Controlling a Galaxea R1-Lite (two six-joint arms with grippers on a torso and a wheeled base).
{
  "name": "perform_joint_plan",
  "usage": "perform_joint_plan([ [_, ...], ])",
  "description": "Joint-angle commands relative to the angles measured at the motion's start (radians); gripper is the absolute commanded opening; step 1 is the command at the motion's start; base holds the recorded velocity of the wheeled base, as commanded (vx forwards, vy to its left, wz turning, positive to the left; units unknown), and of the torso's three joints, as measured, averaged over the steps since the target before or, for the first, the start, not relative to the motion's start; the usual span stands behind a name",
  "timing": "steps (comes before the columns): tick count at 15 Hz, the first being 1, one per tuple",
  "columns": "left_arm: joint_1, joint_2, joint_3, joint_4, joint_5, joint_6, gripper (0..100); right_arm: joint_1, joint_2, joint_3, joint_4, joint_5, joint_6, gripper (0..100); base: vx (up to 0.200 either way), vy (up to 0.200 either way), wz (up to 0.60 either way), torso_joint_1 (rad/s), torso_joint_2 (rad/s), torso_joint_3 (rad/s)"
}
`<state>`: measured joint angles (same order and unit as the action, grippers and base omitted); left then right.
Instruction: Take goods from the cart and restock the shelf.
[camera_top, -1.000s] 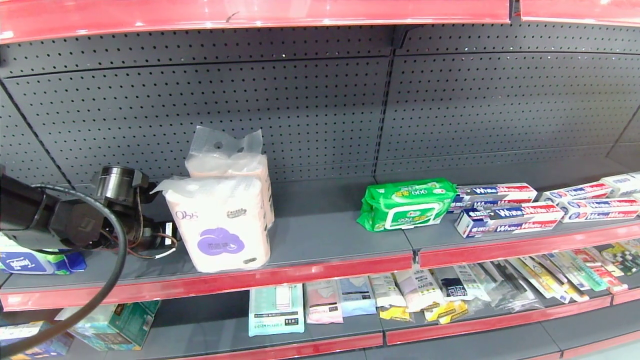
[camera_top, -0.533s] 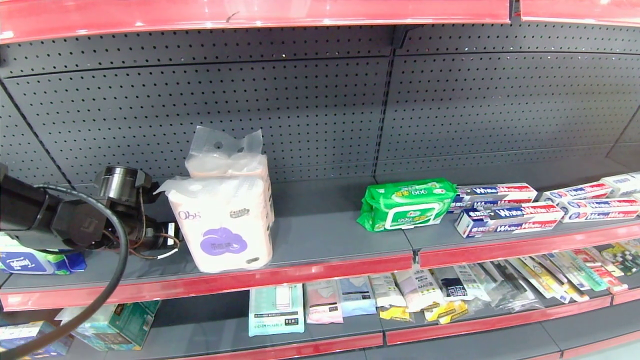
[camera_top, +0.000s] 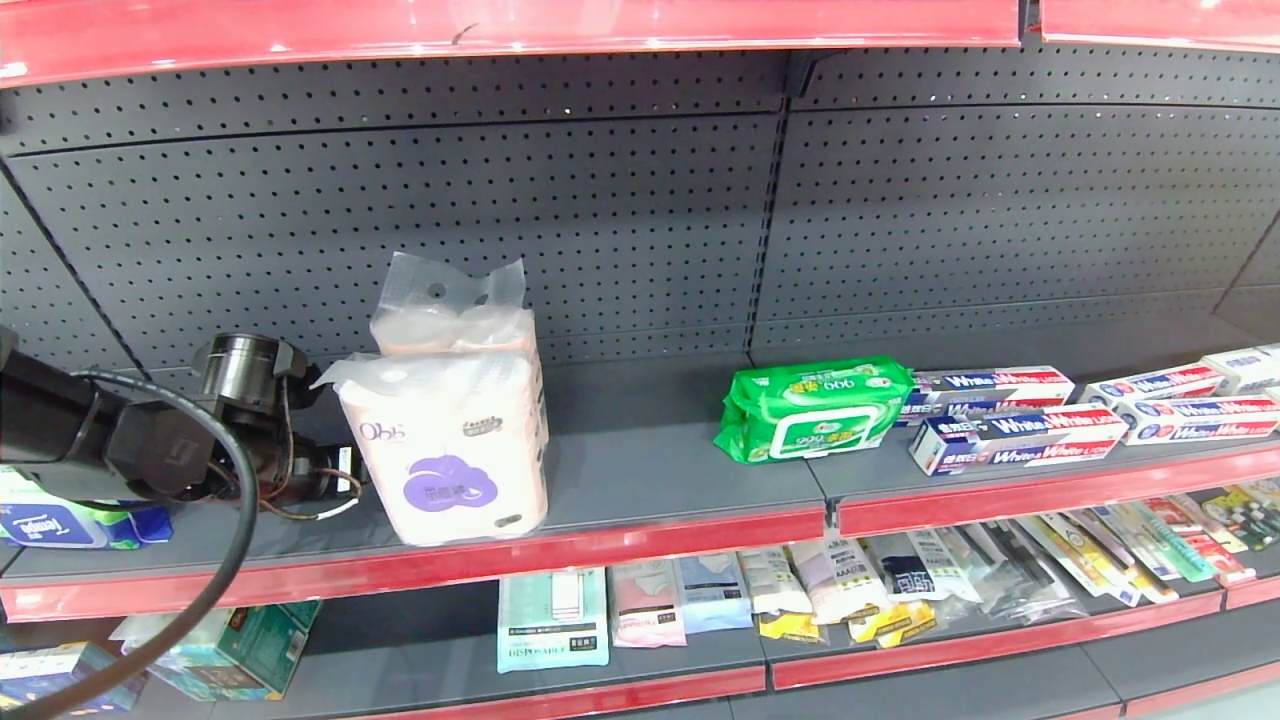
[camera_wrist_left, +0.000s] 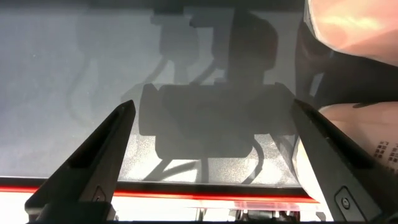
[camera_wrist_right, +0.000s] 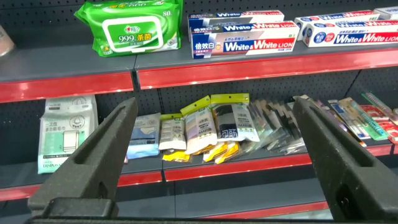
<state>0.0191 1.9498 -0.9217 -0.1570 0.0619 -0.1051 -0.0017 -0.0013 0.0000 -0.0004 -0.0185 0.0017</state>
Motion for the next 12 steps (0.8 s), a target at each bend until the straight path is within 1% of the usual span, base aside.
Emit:
perform_joint_plan([
  [1, 0.001, -0.003, -0.002, -0.001, -0.001, 0.001, 100, 0.0, 0.001, 0.0, -0.001, 0.0, 0.0, 100, 0.0, 0.0, 0.0, 0.0, 0.0, 0.0],
  [9, 0.004, -0.011, 0.004, 0.001, -0.001, -0.001, 100, 0.0, 0.001, 0.0, 0.0, 0.0, 0.0, 100, 0.0, 0.0, 0.0, 0.0, 0.0, 0.0],
  [11, 0.028, -0.063, 0.026, 0.004, -0.007, 0.013, 100, 0.0, 0.001, 0.0, 0.0, 0.0, 0.0, 100, 0.0, 0.0, 0.0, 0.0, 0.0, 0.0],
  [12, 0.048, -0.103, 0.046, 0.005, -0.007, 0.028, 100, 0.0, 0.001, 0.0, -0.001, 0.0, 0.0, 100, 0.0, 0.0, 0.0, 0.0, 0.0, 0.0],
])
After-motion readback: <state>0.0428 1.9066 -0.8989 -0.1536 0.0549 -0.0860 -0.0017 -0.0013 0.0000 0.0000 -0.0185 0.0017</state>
